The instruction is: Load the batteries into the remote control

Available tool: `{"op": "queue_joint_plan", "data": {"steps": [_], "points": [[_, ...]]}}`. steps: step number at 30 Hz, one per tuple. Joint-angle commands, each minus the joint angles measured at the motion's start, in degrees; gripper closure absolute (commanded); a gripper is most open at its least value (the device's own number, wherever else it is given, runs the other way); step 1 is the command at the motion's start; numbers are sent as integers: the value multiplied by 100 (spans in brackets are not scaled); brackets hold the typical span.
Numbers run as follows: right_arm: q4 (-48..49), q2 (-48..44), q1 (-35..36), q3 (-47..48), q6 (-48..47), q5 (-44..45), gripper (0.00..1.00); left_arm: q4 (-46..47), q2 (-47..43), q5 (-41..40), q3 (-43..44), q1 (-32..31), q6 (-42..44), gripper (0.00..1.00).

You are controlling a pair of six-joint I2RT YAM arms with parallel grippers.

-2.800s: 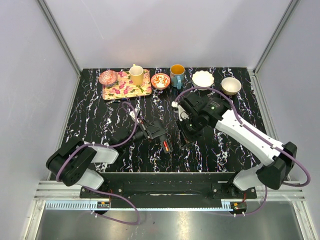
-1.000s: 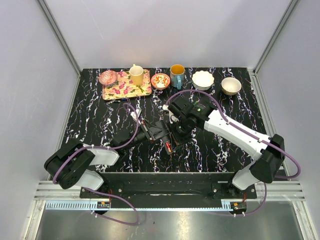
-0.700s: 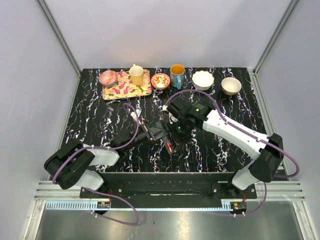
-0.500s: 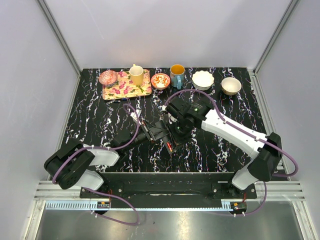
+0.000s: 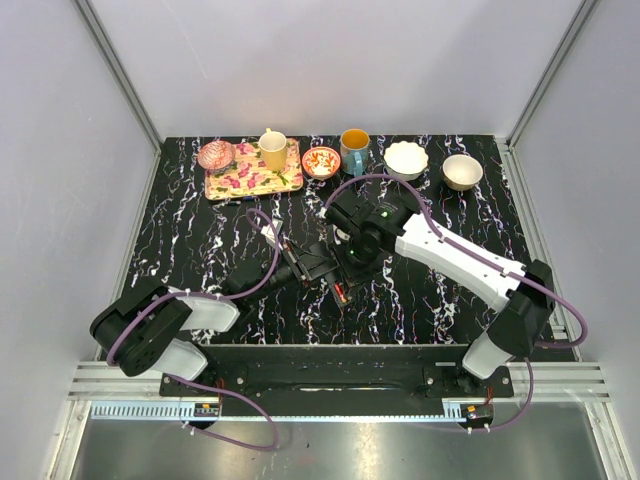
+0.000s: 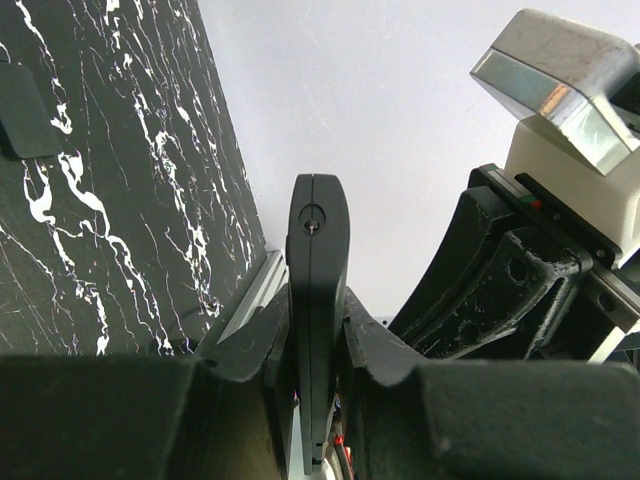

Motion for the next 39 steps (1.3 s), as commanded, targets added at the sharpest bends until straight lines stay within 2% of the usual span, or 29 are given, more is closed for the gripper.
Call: {"op": "queue_joint_plan", "data": {"steps": [1, 3, 8, 11, 31, 39], "points": [[110, 173, -49, 184, -66, 690, 100, 1336, -79, 372, 72, -108, -271, 100], [110, 190, -40, 149, -66, 734, 100, 1354, -79, 363, 63, -108, -280, 100], [84, 191, -40, 158, -57, 778, 83, 1389, -70, 337, 45, -108, -306, 100], [83, 164, -40, 175, -57, 813, 78, 1389, -79, 302, 45, -108, -324, 100], [206, 50, -49, 378, 145, 699, 62, 1512, 132, 257, 28, -126, -377, 100], [215, 50, -49, 781, 198, 682, 58, 1512, 150, 231, 10, -152, -359, 100]]}}
